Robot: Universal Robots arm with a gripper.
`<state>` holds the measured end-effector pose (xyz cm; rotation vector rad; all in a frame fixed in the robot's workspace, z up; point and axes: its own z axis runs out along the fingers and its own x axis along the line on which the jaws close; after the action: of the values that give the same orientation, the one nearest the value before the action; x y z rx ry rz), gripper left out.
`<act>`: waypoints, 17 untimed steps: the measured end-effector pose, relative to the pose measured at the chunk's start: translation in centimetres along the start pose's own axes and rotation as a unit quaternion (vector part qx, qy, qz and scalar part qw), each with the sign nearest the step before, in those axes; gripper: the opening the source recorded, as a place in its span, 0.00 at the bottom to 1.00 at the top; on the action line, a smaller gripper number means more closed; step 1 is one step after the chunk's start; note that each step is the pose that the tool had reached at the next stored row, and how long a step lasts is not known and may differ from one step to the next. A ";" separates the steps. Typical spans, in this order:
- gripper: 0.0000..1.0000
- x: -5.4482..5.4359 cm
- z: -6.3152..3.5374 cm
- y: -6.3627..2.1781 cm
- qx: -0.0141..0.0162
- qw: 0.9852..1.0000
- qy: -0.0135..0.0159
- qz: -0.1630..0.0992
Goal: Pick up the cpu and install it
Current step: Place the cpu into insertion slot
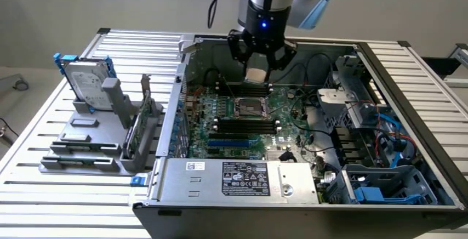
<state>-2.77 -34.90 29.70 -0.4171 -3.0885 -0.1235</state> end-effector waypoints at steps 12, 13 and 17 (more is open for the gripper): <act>0.55 0.0 0.37 -0.03 -0.003 0.995 -0.008 0.104; 0.55 0.0 0.40 -0.03 -0.004 0.994 -0.008 0.112; 0.55 0.0 0.53 -0.04 -0.004 0.990 -0.010 0.142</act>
<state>-2.76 -34.90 29.17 -0.8568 -3.0059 -0.1269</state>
